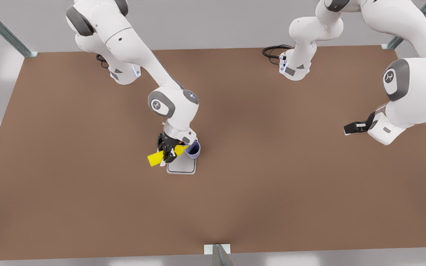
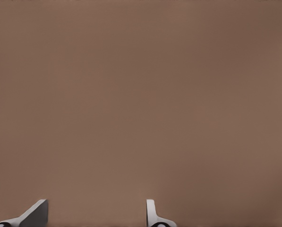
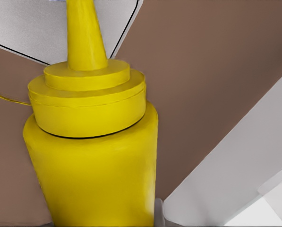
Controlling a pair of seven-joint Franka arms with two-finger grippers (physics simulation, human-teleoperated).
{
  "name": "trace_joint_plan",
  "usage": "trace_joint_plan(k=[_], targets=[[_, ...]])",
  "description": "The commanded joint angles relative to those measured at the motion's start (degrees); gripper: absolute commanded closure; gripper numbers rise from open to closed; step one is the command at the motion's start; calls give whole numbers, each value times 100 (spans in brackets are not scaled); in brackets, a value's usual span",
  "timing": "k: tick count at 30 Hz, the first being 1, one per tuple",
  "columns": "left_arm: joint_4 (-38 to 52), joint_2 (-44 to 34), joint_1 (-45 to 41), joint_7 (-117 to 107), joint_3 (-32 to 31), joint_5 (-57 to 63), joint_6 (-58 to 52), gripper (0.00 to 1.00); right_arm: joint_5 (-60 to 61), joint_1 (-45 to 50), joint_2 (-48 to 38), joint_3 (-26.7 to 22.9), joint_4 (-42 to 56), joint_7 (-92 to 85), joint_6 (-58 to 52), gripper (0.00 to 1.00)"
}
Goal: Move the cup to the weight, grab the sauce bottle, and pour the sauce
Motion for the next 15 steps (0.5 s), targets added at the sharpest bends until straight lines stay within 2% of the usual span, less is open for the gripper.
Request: trace_joint_plan(k=[1, 11, 15], targets=[[0, 0, 1, -2, 0, 10, 0, 0, -10, -1, 1, -1, -1, 4, 0, 47], [0, 0, 1, -2, 0, -17, -26, 0, -511, 131, 256, 8, -88, 4, -475, 47], [0, 0, -8, -11, -18, -25, -26, 0, -599, 131, 291, 8, -71, 575, -484, 47]])
